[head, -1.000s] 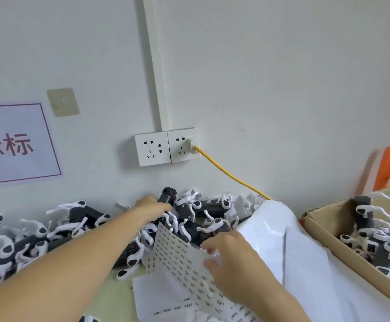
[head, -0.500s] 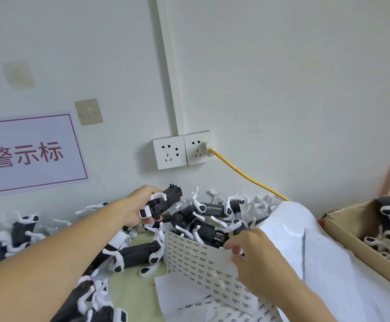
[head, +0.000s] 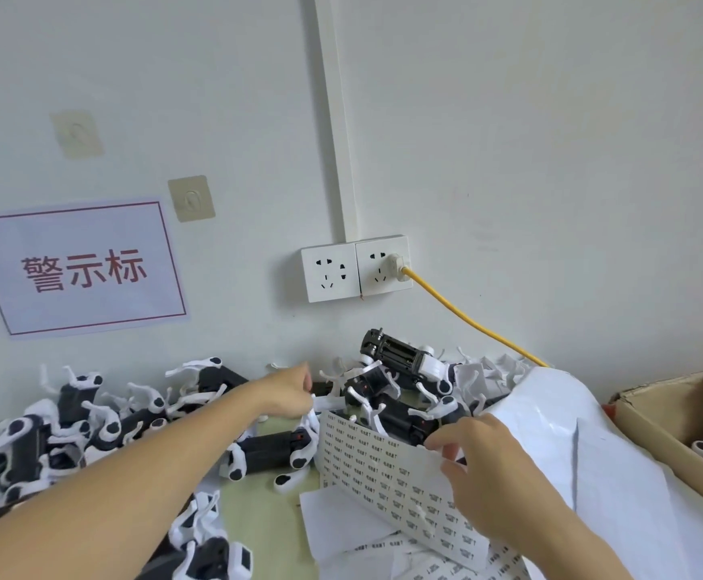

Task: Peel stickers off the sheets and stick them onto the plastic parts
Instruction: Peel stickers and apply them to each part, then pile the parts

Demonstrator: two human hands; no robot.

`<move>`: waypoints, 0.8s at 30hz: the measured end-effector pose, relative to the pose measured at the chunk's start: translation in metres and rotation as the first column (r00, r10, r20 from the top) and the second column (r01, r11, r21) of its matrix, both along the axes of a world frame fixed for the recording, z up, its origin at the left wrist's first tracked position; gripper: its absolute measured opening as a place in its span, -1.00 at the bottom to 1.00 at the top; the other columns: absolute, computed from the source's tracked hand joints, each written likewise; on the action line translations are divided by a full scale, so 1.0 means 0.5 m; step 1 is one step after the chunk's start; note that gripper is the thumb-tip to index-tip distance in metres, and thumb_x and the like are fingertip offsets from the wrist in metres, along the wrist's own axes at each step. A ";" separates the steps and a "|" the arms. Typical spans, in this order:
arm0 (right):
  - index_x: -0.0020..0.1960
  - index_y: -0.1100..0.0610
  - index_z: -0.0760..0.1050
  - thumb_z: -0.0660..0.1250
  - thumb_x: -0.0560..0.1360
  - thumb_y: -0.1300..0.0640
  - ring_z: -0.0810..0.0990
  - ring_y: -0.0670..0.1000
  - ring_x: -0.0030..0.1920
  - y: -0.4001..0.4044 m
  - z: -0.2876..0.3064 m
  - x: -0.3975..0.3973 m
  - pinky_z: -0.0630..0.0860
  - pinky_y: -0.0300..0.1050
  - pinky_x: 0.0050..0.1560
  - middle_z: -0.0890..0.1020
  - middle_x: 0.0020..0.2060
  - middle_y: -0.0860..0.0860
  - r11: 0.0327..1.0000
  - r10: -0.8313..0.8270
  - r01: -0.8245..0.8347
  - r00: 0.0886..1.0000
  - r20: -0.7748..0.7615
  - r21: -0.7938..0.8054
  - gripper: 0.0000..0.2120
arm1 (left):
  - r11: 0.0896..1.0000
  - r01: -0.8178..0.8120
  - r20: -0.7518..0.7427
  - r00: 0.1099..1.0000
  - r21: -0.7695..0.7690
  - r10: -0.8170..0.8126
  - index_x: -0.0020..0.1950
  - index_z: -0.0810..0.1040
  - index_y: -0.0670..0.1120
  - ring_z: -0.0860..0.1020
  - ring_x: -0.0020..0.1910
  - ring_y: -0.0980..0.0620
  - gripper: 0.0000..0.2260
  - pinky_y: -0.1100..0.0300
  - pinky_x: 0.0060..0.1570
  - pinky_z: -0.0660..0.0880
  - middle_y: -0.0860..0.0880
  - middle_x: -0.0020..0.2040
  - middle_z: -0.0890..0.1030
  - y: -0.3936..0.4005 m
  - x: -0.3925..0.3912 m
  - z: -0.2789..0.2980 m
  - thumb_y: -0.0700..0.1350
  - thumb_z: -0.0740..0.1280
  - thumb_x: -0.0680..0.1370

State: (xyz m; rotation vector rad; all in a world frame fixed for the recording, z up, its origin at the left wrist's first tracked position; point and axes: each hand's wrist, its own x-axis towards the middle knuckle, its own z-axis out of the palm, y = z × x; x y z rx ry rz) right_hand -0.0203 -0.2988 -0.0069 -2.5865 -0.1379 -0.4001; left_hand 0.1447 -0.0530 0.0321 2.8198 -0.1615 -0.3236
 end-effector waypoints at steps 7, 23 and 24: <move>-0.09 -0.12 0.60 0.14 0.33 0.19 0.57 -0.11 -0.23 -0.034 0.020 -0.006 0.46 -0.22 -0.37 0.60 -0.22 -0.17 0.988 -0.116 0.123 0.990 -0.077 0.096 -0.66 | 0.915 0.172 -0.239 0.967 0.366 -0.086 0.47 0.32 0.01 0.49 0.11 -0.05 -0.42 0.23 -0.33 0.41 0.00 0.32 0.43 -0.001 -0.013 0.011 -0.13 0.43 0.49; 0.09 0.00 0.54 0.15 0.42 0.23 0.60 -0.01 -0.24 -0.042 0.018 0.008 0.41 -0.12 -0.36 0.59 -0.21 -0.06 0.935 -0.265 0.252 0.964 0.022 0.251 -0.66 | 0.878 0.454 -0.145 0.889 0.152 -0.434 0.24 0.49 0.06 0.52 -0.09 0.05 -0.56 0.16 -0.14 0.48 0.07 0.00 0.55 -0.107 -0.068 0.030 0.14 0.49 0.44; 0.10 0.00 0.54 0.15 0.42 0.23 0.60 -0.03 -0.23 -0.041 0.017 0.008 0.42 -0.12 -0.36 0.60 -0.17 -0.06 0.936 -0.263 0.250 0.965 0.020 0.246 -0.67 | 0.868 0.464 -0.131 0.885 0.177 -0.446 0.22 0.53 0.04 0.52 -0.11 0.05 -0.61 0.19 -0.18 0.46 0.09 -0.02 0.55 -0.117 -0.072 0.019 0.13 0.48 0.46</move>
